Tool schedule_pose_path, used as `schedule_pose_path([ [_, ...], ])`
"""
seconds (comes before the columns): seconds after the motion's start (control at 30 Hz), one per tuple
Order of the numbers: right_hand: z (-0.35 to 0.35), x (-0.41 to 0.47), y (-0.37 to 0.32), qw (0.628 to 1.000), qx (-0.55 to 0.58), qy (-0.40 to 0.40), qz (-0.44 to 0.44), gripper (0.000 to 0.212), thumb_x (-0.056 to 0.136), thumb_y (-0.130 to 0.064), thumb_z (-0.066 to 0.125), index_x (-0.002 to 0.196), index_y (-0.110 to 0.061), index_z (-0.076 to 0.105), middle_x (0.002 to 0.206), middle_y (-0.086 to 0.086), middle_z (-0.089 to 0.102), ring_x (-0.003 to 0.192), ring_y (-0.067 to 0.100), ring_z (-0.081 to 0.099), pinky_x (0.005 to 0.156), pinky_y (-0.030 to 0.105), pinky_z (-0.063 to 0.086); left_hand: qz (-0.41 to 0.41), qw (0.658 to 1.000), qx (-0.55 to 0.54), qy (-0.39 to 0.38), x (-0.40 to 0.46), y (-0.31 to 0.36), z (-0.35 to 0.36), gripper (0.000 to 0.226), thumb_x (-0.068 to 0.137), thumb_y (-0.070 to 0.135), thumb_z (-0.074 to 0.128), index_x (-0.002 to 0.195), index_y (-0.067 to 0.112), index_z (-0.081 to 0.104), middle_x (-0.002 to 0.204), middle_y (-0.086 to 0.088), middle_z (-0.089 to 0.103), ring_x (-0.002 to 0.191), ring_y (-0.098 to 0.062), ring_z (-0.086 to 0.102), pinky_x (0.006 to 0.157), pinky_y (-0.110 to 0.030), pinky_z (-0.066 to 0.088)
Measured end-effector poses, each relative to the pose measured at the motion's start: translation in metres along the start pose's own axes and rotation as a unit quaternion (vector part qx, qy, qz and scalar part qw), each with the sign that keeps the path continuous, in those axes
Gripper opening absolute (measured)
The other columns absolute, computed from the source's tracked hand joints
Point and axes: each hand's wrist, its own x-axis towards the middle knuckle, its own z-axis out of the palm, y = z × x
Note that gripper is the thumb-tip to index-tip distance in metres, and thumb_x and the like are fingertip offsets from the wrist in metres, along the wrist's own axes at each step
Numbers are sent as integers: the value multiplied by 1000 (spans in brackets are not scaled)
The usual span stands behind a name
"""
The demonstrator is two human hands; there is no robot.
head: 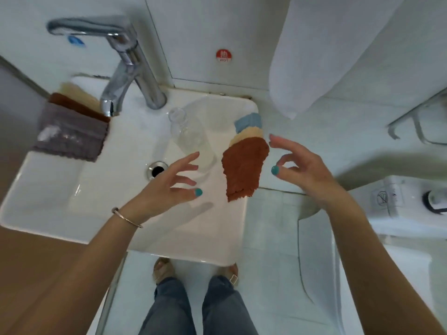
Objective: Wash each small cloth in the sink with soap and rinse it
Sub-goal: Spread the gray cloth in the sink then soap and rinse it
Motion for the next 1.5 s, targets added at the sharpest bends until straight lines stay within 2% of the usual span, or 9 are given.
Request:
schedule_pose_path([
  [0.27,166,24,-85,973,47,-225,-36,45,83,-9,75,117,-37,64,105,-6,68,82,11,57,78,32,51,-4,986,146,85,-73,27,-132,50,71,35,76,119,38,60,106,13,68,87,-11,66,84,-24,55],
  [0.43,264,98,-106,980,79,-181,-22,34,81,-7,77,102,-33,70,97,-9,71,78,8,58,79,23,48,8,968,176,179,-76,8,-241,41,76,13,81,95,47,69,89,23,69,75,4,61,74,-11,49],
  [0.53,312,151,-114,988,79,-131,-38,36,79,-4,77,98,-33,71,101,-7,70,88,10,62,83,23,48,35,954,217,202,-45,-12,-305,52,70,31,86,90,70,58,97,22,63,78,8,57,76,-12,47],
  [0.67,357,214,-111,995,67,-71,-6,35,78,-3,78,103,-26,72,103,-11,69,90,9,60,85,23,50,57,956,250,142,10,-43,-368,59,73,24,84,96,70,55,101,28,58,90,10,55,77,-8,41],
  [0.83,390,261,-92,999,9,-36,36,42,73,1,80,101,-28,69,100,-12,67,87,-5,58,85,17,47,55,976,210,28,60,-68,-398,49,72,8,83,107,30,56,107,20,55,101,1,53,84,-7,37],
  [1.07,398,276,-75,994,-62,-67,59,31,71,-4,84,89,-21,66,77,-7,52,64,-3,46,62,12,38,78,976,197,-61,83,-79,-413,41,70,5,83,88,26,52,92,11,57,93,-8,57,86,-14,38],
  [1.3,382,270,-66,983,-122,-89,104,22,77,-10,80,93,-19,67,92,-5,63,87,10,56,76,11,43,33,971,218,-95,88,-87,-417,25,78,26,80,77,26,55,88,6,53,84,-12,54,90,-31,49],
  [1.4,374,260,-63,985,-100,-60,124,17,78,-11,80,90,-17,69,98,6,69,92,16,60,84,26,48,23,963,254,-92,82,-84,-416,42,70,54,73,67,21,47,70,6,46,65,-10,44,63,-24,38],
  [1.5,369,245,-68,990,-74,-18,121,12,81,-14,78,84,-20,69,94,5,69,93,17,62,84,27,48,40,963,261,-61,76,-76,-416,39,77,34,80,67,17,46,63,5,44,57,-8,39,53,-21,32],
])
